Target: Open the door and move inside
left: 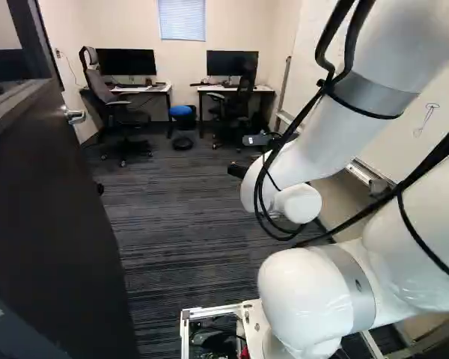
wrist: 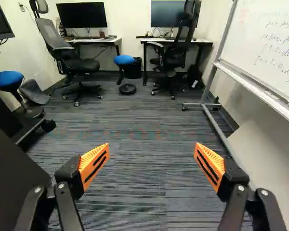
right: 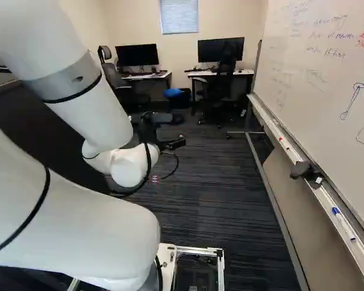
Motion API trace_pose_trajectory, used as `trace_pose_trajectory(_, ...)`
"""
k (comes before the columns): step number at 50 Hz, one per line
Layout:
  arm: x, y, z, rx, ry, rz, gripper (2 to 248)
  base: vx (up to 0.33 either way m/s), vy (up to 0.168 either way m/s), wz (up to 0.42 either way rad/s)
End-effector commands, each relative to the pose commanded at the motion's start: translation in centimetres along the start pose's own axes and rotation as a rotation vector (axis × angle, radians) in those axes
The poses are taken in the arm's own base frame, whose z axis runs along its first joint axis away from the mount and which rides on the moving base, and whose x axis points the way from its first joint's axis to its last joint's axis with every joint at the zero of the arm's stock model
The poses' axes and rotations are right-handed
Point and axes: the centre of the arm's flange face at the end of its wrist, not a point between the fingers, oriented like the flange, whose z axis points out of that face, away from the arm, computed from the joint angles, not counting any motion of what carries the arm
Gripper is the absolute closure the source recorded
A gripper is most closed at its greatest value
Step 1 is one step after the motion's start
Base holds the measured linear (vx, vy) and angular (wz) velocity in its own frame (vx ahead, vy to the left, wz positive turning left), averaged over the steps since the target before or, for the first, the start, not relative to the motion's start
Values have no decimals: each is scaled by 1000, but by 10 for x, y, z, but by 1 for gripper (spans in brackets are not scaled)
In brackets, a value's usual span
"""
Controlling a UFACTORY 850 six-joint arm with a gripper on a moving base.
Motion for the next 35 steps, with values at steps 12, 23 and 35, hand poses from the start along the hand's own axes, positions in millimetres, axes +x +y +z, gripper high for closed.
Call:
trace_pose_trajectory(12,0,0,0,0,0,0,3,157,2,-4)
trace_pose_trajectory(23,0,0,0,0,0,0,3,157,3,-1)
trace_pose_trajectory(35,0,0,0,0,0,0,3,165,2,-1)
